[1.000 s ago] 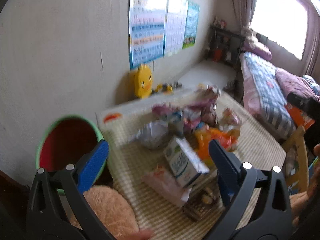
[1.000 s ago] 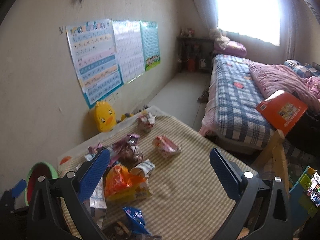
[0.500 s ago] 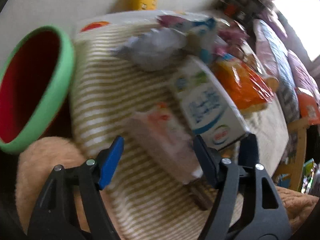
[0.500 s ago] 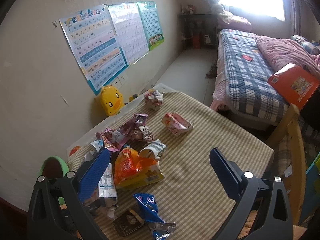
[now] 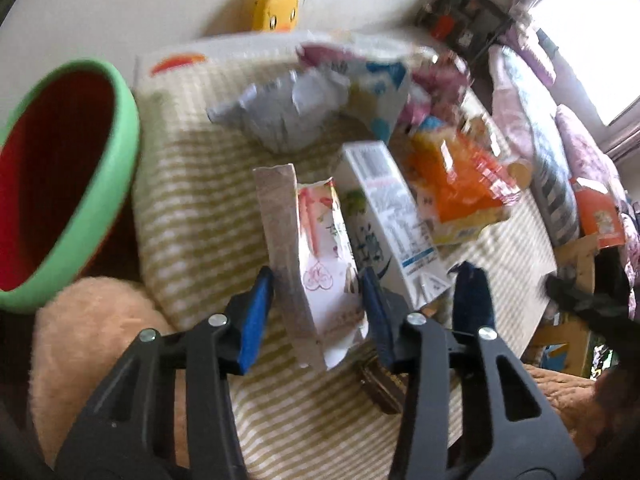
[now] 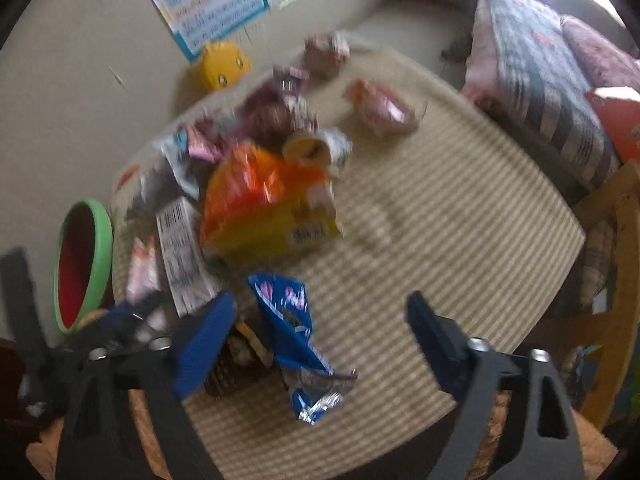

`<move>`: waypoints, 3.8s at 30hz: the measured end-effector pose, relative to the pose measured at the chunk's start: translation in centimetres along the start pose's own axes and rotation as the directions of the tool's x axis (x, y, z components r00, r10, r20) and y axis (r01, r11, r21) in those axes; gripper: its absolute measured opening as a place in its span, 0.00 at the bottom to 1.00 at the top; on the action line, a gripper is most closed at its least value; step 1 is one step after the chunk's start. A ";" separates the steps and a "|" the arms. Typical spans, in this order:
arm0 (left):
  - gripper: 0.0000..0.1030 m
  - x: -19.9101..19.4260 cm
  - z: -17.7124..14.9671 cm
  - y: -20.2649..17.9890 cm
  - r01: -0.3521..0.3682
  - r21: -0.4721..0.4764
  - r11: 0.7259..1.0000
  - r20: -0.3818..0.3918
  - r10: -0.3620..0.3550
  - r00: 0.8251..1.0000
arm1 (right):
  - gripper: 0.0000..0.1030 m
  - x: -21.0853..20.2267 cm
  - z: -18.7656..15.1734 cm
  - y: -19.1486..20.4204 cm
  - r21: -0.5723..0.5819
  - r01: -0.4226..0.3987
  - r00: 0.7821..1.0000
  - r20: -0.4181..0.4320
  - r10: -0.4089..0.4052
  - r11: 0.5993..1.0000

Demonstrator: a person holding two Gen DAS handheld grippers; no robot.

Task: Collect trash
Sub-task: 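Grasp the pink snack wrapper with the left tool while the right tool grasps the blue wrapper, then drop the pink wrapper into the red bin with the left tool while the right tool drops the blue wrapper, then grasp the white milk carton with the left tool while the right tool grasps the crumpled paper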

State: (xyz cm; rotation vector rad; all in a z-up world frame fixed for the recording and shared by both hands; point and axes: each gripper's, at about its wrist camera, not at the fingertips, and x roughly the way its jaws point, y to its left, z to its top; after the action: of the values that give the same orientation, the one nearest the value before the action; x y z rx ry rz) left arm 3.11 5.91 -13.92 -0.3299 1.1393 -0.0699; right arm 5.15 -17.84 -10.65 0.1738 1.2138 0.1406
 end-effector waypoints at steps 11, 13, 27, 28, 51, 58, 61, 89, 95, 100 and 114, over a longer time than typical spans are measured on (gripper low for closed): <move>0.42 -8.1 1.6 -2.8 -0.086 0.182 0.979 0.292 0.029 0.956 | 0.14 5.0 -2.5 0.5 -0.026 -0.008 0.986 -0.167 0.004 1.000; 0.42 -8.6 1.7 -2.1 -0.088 0.176 0.980 0.305 0.031 0.952 | 0.09 4.8 -2.6 0.2 -0.012 -0.015 0.987 -0.160 0.013 1.000; 0.42 -10.6 3.8 10.9 -0.223 -0.039 0.974 0.344 0.223 0.912 | 0.03 -4.3 1.0 5.6 0.021 -0.337 0.926 0.186 0.328 0.941; 0.42 -10.5 3.8 12.0 -0.233 -0.061 0.971 0.336 0.240 0.911 | 0.03 -4.7 1.1 6.9 0.002 -0.352 0.918 0.194 0.345 0.936; 0.69 -8.6 2.7 21.9 -0.257 -0.288 0.922 0.227 0.327 0.917 | 0.46 5.0 4.0 28.6 -0.133 -0.590 0.806 -0.037 0.591 0.796; 0.69 -8.4 2.8 20.5 -0.250 -0.266 0.931 0.221 0.312 0.924 | 0.50 3.0 3.3 22.5 -0.093 -0.555 0.831 -0.012 0.556 0.827; 0.69 -8.8 2.8 19.8 -0.246 -0.259 0.934 0.236 0.308 0.922 | 0.54 1.3 3.1 18.3 -0.094 -0.485 0.872 0.015 0.489 0.869; 0.62 5.6 2.9 -6.2 -0.056 0.164 0.985 -0.070 0.068 0.995 | 0.69 -0.6 4.3 -6.4 0.309 -0.155 0.986 0.112 0.125 0.938; 0.45 4.7 2.4 -5.4 0.009 0.160 0.987 -0.101 0.007 0.995 | 0.69 2.6 4.7 -8.2 0.332 0.023 0.997 0.061 -0.046 0.943; 0.40 1.8 1.1 -3.4 0.027 0.156 0.987 -0.096 -0.012 0.995 | 0.68 5.3 4.0 -10.3 0.390 0.063 0.997 0.022 -0.078 0.918; 0.44 0.8 0.1 -2.0 0.042 0.122 0.992 -0.104 -0.029 0.994 | 0.20 6.1 2.5 -9.1 0.325 0.035 0.999 -0.032 -0.026 0.945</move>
State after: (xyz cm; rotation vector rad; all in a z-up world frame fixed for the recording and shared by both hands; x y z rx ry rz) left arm 3.77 3.86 -14.04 -0.2380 1.2241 -0.1902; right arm 9.73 -25.64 -17.24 0.4429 1.2616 -0.0868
